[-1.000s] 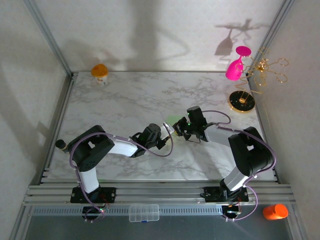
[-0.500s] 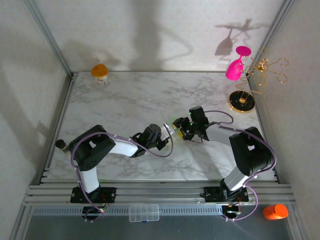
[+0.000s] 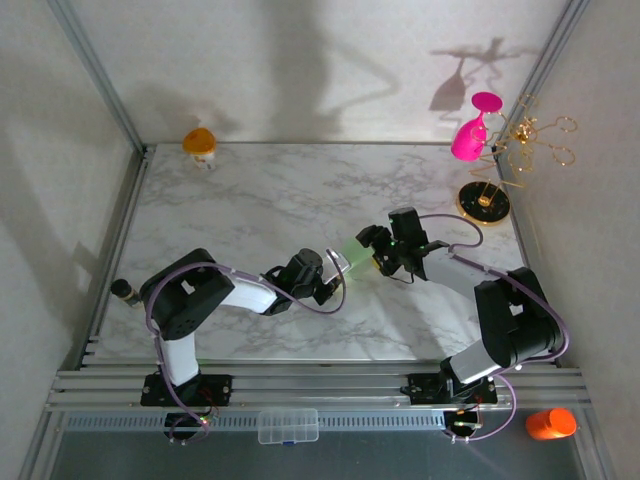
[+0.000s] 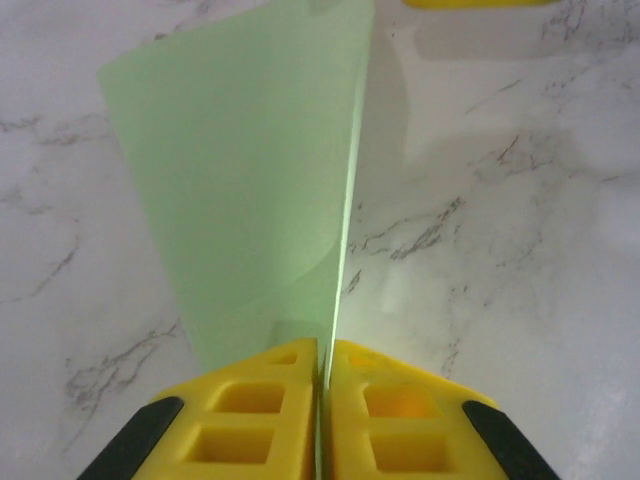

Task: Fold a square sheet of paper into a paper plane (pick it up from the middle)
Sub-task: Fold the wing for the fifth time at the center of the table.

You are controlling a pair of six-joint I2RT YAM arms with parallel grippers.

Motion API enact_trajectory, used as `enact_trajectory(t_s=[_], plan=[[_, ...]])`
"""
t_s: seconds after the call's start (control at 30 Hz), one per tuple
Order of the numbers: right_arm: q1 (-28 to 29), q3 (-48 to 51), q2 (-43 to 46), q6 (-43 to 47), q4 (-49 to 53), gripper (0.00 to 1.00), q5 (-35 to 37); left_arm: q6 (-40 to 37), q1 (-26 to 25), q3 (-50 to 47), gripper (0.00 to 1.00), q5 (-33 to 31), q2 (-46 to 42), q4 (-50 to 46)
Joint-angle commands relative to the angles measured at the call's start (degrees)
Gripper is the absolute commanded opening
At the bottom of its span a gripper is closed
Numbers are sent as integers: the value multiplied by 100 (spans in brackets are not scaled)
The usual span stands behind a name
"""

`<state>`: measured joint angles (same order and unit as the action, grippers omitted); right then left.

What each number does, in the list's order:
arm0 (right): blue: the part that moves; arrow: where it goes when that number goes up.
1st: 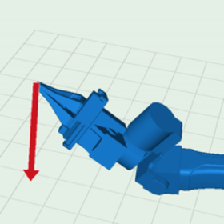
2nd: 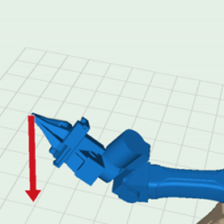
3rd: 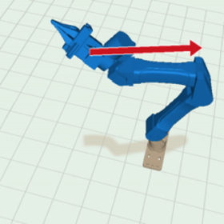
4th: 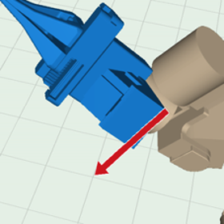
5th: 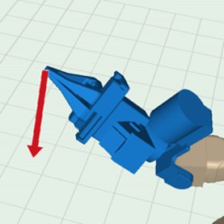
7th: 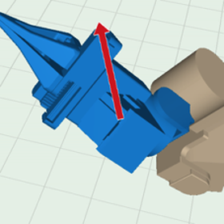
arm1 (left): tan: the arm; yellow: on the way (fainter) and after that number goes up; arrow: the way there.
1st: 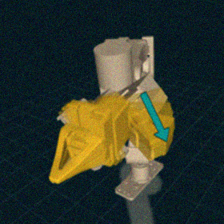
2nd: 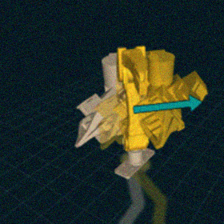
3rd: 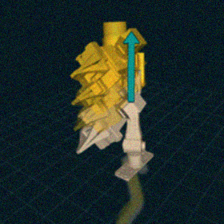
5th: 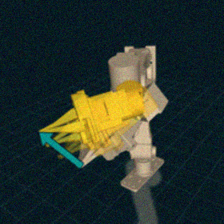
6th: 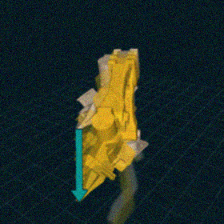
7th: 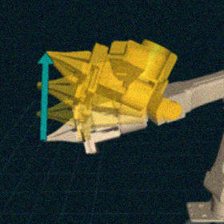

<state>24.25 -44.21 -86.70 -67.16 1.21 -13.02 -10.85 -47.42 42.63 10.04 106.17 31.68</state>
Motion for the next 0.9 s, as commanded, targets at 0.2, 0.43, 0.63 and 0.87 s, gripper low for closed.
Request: enact_trajectory(t_s=[0.2,0.43,0.63,0.87], plan=[[-63,-79,109,176,204,72,202,352,184,-1,13,499,193,-213],[-76,-88,117,194,235,72,229,681,385,117,12,911,262,-395],[-97,-79,152,212,251,71,244,1011,547,318,10,1290,340,-652],[-148,-37,247,264,300,71,314,1563,661,547,8,1378,520,-1004]])
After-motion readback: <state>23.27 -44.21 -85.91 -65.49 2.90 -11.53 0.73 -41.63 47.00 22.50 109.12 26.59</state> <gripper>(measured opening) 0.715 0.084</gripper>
